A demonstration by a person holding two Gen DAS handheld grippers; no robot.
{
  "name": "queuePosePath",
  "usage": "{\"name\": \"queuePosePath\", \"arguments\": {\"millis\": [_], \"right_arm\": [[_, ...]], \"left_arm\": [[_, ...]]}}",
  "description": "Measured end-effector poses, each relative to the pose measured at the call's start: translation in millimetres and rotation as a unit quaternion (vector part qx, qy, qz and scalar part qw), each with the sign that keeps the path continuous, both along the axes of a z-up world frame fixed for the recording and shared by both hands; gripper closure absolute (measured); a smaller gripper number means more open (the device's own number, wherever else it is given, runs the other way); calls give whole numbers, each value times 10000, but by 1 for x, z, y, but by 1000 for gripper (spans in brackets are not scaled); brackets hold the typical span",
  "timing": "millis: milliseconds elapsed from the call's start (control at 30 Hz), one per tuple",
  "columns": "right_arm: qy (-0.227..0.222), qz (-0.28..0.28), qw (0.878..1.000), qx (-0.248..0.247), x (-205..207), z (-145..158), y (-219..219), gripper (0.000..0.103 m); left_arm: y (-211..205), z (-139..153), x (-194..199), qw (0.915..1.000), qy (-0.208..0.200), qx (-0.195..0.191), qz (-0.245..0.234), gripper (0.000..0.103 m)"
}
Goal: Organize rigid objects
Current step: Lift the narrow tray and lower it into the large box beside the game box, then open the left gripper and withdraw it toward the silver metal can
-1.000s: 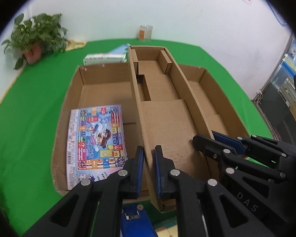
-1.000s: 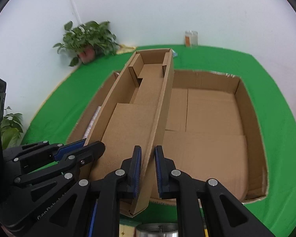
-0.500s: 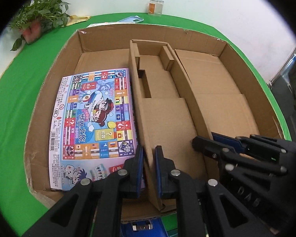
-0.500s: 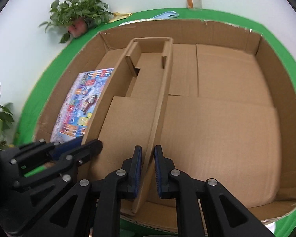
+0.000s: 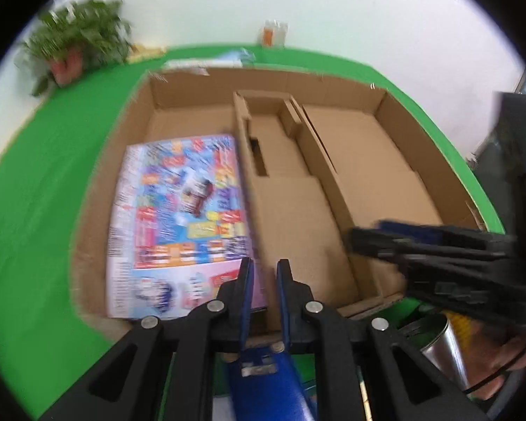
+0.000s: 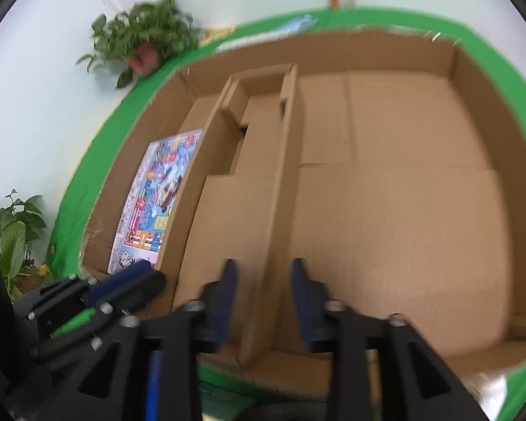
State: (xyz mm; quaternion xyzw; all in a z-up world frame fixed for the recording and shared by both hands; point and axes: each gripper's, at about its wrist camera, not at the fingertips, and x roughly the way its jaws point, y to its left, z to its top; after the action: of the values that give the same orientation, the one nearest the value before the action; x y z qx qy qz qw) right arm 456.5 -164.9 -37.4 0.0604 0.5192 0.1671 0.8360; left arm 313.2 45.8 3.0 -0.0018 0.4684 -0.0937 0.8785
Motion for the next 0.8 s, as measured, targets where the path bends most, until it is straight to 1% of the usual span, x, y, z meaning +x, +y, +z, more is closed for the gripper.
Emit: {"name": "queuePosePath", "arguments": {"millis": [33,67,100,133,167,200,233,267,300,333,367,400,433,500,533,667,733,800], "right_arm": [[-309,-25,9995,-68,-13,13,-7,45],[-549,-42,9984,-136,-24,23,-13,39],[-814,-69,9964,-221,-36,34,-20,31],[-1078,-81,9936,-314,-50,45,-30,26],[-1310,-105,9904,-421,-61,55,-42,24],[-1435,-128,9881,-532,-67,60,-51,20],[-1520,-181,9855,-727,-71,63,-66,20],[-1491,-242,9850,-829,-70,62,-77,20],[-1402,-367,9844,-993,-67,58,-90,20],[-1200,-539,9839,-1214,-60,50,-106,22],[-1015,-631,9841,-1314,-55,42,-114,26],[-734,-694,9859,-1338,-50,32,-124,37],[-480,-701,9887,-1235,-47,22,-131,41],[-605,-662,9877,-1283,-51,23,-133,42],[-590,-680,9876,-1282,-53,25,-132,42],[-551,-700,9869,-1348,-61,25,-126,40],[-556,-701,9874,-1303,-65,26,-127,40],[-607,-789,9875,-1224,-71,30,-129,38]], "left_arm": [[3,5,-8,9997,-196,123,58,89],[5,10,-16,9991,-352,213,101,82],[9,14,-24,9981,-500,307,166,69],[14,17,-32,9968,-641,397,261,60],[19,20,-40,9950,-783,492,373,39],[24,22,-45,9932,-895,567,481,23],[28,23,-51,9906,-1046,645,605,21],[33,22,-54,9888,-1138,687,674,21],[37,20,-53,9878,-1140,764,740,21],[40,16,-51,9872,-1051,875,821,21],[42,12,-48,9875,-952,920,858,22],[46,8,-43,9889,-850,875,846,22],[49,3,-40,9911,-718,750,837,22],[55,-3,-36,9937,-491,512,864,22],[60,-4,-36,9937,-492,340,945,22],[73,-6,-34,9937,-284,-56,1084,22],[76,-7,-34,9936,-268,-145,1083,22],[77,-1,-39,9932,-348,-21,1107,22]]}}
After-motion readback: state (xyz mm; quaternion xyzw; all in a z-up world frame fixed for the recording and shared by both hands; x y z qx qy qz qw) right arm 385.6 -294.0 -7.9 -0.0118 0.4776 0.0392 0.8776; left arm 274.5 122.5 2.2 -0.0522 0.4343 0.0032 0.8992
